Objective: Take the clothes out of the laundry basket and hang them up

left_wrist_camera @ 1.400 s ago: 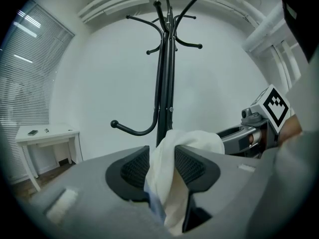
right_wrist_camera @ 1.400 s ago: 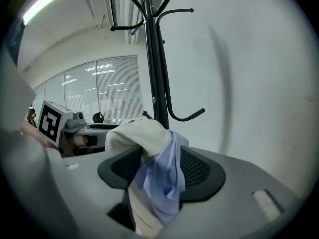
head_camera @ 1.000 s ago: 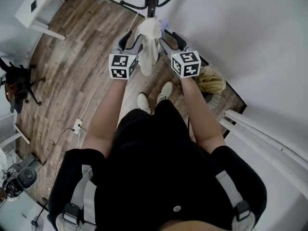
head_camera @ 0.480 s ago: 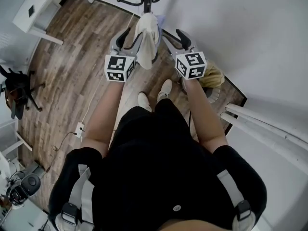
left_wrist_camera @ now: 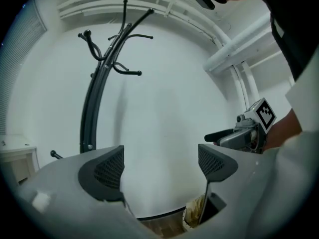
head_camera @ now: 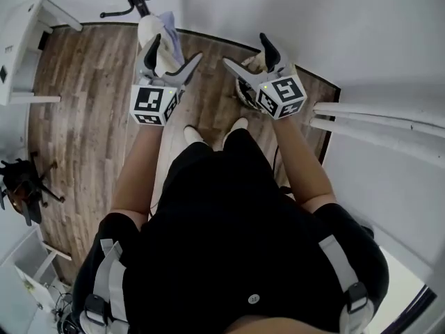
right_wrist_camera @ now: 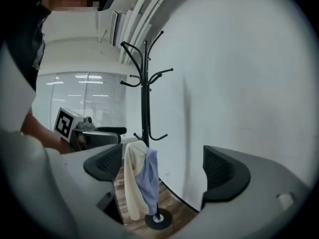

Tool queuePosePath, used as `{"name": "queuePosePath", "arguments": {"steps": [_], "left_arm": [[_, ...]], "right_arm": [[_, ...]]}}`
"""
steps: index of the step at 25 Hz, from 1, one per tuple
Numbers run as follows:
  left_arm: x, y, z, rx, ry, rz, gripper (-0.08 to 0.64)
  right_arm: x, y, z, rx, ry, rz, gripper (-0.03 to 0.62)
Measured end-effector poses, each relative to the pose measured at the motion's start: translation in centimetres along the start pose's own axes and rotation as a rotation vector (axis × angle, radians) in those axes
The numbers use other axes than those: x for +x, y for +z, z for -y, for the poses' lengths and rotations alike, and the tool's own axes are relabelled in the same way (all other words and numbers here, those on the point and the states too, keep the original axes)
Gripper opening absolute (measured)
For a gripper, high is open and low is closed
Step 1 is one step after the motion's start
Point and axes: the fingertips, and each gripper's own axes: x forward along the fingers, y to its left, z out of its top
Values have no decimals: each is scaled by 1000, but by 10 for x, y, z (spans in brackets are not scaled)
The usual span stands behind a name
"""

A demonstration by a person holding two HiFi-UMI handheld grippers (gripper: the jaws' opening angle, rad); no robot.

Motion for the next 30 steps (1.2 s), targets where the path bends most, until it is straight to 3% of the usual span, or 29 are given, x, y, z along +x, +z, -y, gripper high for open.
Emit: {"name": "queuePosePath", "arguments": {"steps": [7, 16, 23, 30], "left_arm": [[82, -11, 98, -1, -152, -28, 502], [201, -47, 232, 31, -264, -116, 534], [280, -117, 306, 45, -332, -215, 532], [348, -203, 325, 64, -376, -325, 529]], "right_arm": [[-104, -54, 108, 95, -230, -45, 500], [-207, -96, 248, 128, -367, -56, 500], [-240, -165, 343, 176, -395, -128, 500], [-218, -253, 401, 220, -382, -236, 494]]}}
